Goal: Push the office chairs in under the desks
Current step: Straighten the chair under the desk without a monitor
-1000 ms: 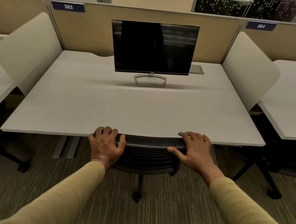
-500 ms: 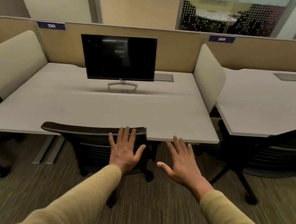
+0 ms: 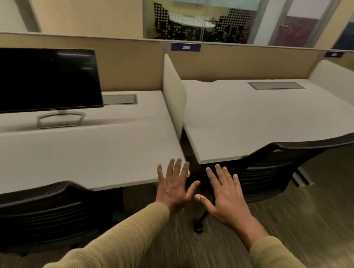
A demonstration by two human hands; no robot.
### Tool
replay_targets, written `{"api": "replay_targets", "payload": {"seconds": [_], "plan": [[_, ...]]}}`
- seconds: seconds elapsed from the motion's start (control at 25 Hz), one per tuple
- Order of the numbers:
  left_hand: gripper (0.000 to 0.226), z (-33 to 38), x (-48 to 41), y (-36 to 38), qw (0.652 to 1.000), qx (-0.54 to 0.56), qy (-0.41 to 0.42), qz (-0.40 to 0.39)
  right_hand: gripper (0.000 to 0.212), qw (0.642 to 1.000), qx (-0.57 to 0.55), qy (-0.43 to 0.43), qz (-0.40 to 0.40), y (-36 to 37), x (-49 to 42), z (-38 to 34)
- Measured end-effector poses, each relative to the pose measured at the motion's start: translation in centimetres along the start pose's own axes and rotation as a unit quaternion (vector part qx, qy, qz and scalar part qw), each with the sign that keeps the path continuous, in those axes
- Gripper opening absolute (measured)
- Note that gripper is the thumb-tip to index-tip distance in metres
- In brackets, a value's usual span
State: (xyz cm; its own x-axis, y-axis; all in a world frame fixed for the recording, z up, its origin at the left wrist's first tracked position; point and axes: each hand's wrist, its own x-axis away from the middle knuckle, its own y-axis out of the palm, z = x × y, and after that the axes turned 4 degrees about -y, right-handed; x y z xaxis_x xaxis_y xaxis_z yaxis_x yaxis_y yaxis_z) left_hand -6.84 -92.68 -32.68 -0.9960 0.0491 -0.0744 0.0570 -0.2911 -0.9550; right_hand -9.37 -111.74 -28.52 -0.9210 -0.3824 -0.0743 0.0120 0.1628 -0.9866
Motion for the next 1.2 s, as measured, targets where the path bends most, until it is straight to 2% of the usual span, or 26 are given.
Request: {"api": "replay_targets", "payload": {"seconds": [0.28,0.4,0.52,0.64,0.76,0.88,1.0,1.08,1.2], "plan": [[0.076,15.6,-15.0,2.5,0.992,0.08,0.093,0.004,0.083,0.998,0.037,0.034,0.034,-8.5,-7.2,18.1],[0.064,20.4,-19.8,2.5,0.989,0.11,0.097,0.012,0.092,0.996,0.04,0.074,0.027,-10.2,-8.6,24.3],[0.054,24.6,-22.8,2.5,0.981,0.135,0.135,0.021,0.097,0.993,0.046,0.108,0.011,-11.1,-8.7,30.5],[0.058,28.3,-24.4,2.5,0.979,0.107,0.174,0.009,0.099,0.989,0.03,0.142,-0.042,-11.9,-8.5,36.7],[0.051,31.0,-24.0,2.8,0.981,0.058,0.184,0.012,0.105,0.99,0.017,0.118,-0.072,-12.2,-8.3,41.8],[0.047,33.5,-22.7,3.0,0.988,0.022,0.145,0.039,0.108,0.996,0.006,0.077,-0.053,-12.8,-7.8,46.7],[0.051,36.9,-20.1,4.2,0.997,-0.025,0.043,0.062,0.104,0.998,-0.006,0.031,-0.05,-12.8,-6.8,50.0],[0.061,39.8,-18.2,5.6,0.996,-0.055,-0.034,0.058,0.104,0.998,0.0,0.01,-0.056,-12.1,-5.5,51.1],[0.083,42.5,-15.8,7.0,0.992,-0.088,-0.08,0.052,0.105,0.999,-0.002,-0.021,-0.05,-11.0,-3.3,51.9]]}}
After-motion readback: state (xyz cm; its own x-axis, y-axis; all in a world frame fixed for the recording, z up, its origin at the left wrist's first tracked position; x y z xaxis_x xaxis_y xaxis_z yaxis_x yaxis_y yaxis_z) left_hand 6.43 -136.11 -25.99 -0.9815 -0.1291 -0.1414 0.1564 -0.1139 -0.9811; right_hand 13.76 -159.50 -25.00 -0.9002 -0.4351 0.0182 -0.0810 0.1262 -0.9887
